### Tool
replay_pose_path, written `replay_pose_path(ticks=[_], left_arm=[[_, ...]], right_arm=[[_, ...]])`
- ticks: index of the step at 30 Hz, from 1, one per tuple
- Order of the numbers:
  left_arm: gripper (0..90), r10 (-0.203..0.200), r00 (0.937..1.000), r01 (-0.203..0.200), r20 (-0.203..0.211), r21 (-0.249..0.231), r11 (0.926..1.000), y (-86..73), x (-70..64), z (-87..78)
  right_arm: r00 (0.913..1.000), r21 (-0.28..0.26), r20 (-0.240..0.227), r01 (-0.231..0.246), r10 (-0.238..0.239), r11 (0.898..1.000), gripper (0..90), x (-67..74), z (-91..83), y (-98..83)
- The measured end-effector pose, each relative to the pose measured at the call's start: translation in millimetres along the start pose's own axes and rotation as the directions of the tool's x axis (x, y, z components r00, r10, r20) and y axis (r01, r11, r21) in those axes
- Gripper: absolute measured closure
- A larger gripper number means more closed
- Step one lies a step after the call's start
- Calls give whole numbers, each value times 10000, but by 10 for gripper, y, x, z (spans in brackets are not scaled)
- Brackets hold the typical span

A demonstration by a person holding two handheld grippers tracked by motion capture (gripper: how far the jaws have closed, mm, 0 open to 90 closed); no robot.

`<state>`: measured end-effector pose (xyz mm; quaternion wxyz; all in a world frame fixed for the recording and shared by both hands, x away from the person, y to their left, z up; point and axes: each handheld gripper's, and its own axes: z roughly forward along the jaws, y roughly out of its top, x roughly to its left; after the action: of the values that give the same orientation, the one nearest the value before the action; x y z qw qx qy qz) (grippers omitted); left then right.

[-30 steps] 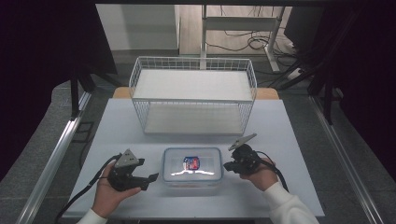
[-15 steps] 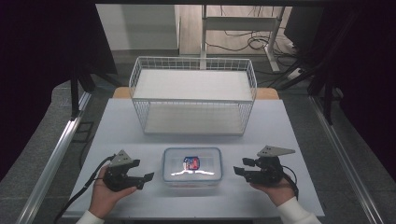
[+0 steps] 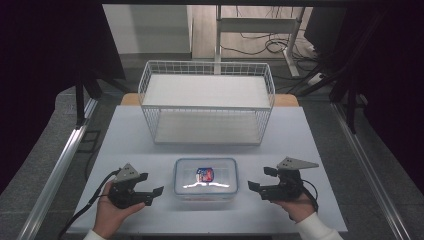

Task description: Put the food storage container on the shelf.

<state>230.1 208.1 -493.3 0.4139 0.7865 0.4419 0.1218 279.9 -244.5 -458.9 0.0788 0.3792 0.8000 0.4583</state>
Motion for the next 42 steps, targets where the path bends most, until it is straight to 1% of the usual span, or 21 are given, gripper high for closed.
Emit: replay_pose_path(ticks=[2,3,5,8,9,10,11,13,16,17,20,22,25,26,27,28,29,33,36,41,42], left_arm=[[210,139,9998,-140,-150,-35,9999,38,-12,3],[204,131,9999,-131,-87,-43,9999,51,-19,6],[189,40,9999,-39,120,-92,9999,71,-28,18],[182,-106,9995,109,296,-118,9999,94,-21,31],[179,-342,9972,358,671,-229,9991,129,-3,40],[178,-342,9972,358,671,-229,9991,129,-3,40],[176,-483,9946,506,918,-231,9985,145,16,61],[169,-410,9950,420,908,-87,9991,140,20,85],[167,-472,9938,475,1008,-11,9989,143,21,98],[167,-753,9887,755,1299,27,9971,166,32,120],[167,-1102,9822,1099,1524,102,9939,214,73,181],[166,-1217,9786,1212,1656,132,9925,248,86,229],[162,-1446,9692,1403,1992,358,9895,262,81,308],[160,-1446,9692,1403,1992,358,9895,262,81,308],[159,-1622,9629,1545,2158,523,9866,252,74,347],[161,-1622,9629,1545,2158,523,9866,252,74,347],[162,-1763,9562,1677,2339,562,9842,250,63,361],[161,-2297,9349,2217,2705,601,9733,268,93,381],[159,-2633,9203,2497,2895,837,9647,278,135,446],[158,-3104,8957,2838,3185,1278,9503,263,179,594],[158,-3104,8957,2838,3185,1278,9503,263,179,594]], right_arm=[[9998,-18,-93,-172,172,9999,146,-5,6,8],[9999,-28,-73,-152,152,9999,149,-4,7,14],[10000,-85,14,-80,80,9999,157,-5,19,16],[9997,-76,94,-223,224,9997,161,-12,44,6],[9992,102,128,-372,370,9993,168,-21,65,-20],[9992,102,128,-372,370,9993,168,-21,65,-20],[9982,227,29,-605,604,9979,163,-29,93,-47],[9980,316,21,-632,632,9975,162,-22,118,-37],[9983,297,-78,-569,572,9979,163,0,132,-10],[9984,316,-178,-537,543,9981,164,20,154,-2],[9973,404,-256,-685,695,9968,160,20,204,-29],[9968,511,-324,-710,727,9962,157,15,224,-50],[9958,532,-473,-754,779,9957,157,17,234,-61],[9957,529,-538,-729,757,9959,157,20,241,-58],[9956,541,-603,-684,716,9962,157,26,251,-54],[9957,578,-635,-641,677,9963,156,35,264,-50],[9960,593,-651,-571,609,9966,156,48,279,-46],[9962,575,-724,-449,491,9973,156,93,310,-14],[9950,448,-784,-581,615,9973,156,87,353,13],[9910,553,-983,-862,914,9947,153,37,482,39],[9910,553,-983,-862,914,9947,153,37,482,39]])
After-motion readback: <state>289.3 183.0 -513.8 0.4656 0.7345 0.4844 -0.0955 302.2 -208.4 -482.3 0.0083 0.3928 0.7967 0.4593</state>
